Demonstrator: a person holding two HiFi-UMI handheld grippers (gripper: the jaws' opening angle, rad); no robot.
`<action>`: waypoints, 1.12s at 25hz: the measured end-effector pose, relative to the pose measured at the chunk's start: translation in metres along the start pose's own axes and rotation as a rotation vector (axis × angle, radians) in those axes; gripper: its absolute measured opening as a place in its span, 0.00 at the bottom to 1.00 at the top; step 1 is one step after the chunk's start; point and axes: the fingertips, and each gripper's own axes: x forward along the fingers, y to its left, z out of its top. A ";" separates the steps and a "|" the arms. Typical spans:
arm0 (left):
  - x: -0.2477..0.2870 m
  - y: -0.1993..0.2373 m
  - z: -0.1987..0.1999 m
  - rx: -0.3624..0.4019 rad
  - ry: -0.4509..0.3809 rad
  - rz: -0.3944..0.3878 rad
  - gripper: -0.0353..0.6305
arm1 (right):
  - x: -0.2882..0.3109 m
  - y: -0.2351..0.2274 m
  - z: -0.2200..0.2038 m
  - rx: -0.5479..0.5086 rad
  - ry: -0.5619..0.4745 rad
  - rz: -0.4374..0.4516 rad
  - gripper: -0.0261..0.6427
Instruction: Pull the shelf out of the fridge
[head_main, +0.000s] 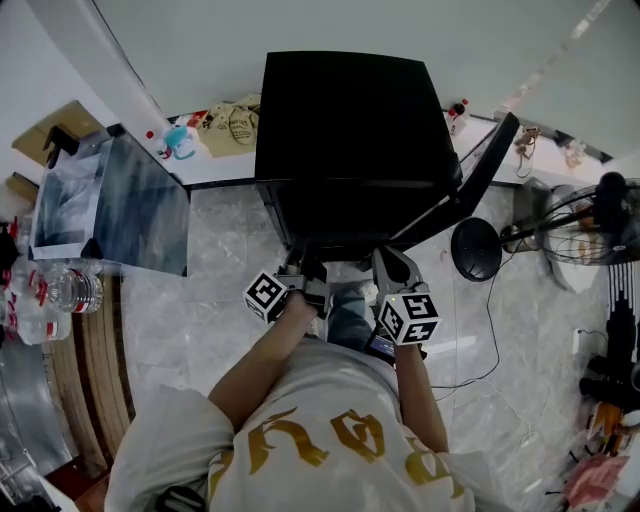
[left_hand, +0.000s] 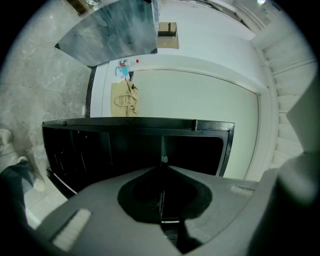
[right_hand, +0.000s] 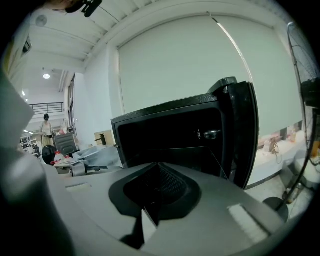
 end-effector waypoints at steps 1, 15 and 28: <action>0.000 0.000 0.000 0.000 0.000 0.000 0.07 | 0.000 -0.001 0.001 0.002 -0.005 -0.003 0.07; -0.002 0.000 0.000 -0.005 0.001 0.003 0.07 | -0.005 -0.011 0.005 -0.016 -0.017 -0.062 0.07; -0.003 0.001 -0.001 -0.018 -0.007 0.010 0.08 | -0.005 -0.006 0.003 -0.022 -0.006 -0.043 0.07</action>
